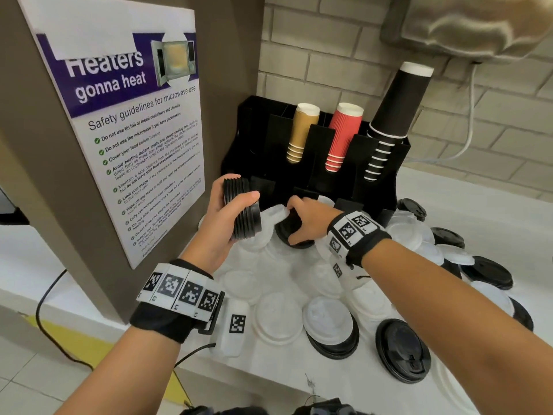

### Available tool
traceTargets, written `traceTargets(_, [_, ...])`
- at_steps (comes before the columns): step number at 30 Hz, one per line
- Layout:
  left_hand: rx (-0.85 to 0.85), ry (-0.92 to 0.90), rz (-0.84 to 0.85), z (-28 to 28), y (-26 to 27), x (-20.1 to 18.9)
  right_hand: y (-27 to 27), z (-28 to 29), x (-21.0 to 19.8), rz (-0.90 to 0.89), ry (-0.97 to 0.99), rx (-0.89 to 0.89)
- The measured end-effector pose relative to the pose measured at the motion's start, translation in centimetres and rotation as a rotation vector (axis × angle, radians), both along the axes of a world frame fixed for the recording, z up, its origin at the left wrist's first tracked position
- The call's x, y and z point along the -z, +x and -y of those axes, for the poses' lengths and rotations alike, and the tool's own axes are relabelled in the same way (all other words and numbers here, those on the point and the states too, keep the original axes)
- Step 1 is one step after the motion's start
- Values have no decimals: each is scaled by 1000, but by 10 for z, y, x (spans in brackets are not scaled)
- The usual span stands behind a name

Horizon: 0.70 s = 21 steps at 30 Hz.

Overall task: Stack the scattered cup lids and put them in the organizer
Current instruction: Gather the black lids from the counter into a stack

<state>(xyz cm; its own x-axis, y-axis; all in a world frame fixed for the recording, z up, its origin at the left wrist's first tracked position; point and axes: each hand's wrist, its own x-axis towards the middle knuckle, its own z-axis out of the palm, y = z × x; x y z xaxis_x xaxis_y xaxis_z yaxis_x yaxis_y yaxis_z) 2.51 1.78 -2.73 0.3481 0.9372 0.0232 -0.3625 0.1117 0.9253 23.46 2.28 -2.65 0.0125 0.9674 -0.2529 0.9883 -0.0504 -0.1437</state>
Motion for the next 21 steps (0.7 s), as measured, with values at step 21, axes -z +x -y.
traceTargets(21, [164, 15, -28, 8, 17, 1, -15, 45, -57, -852, 161, -128])
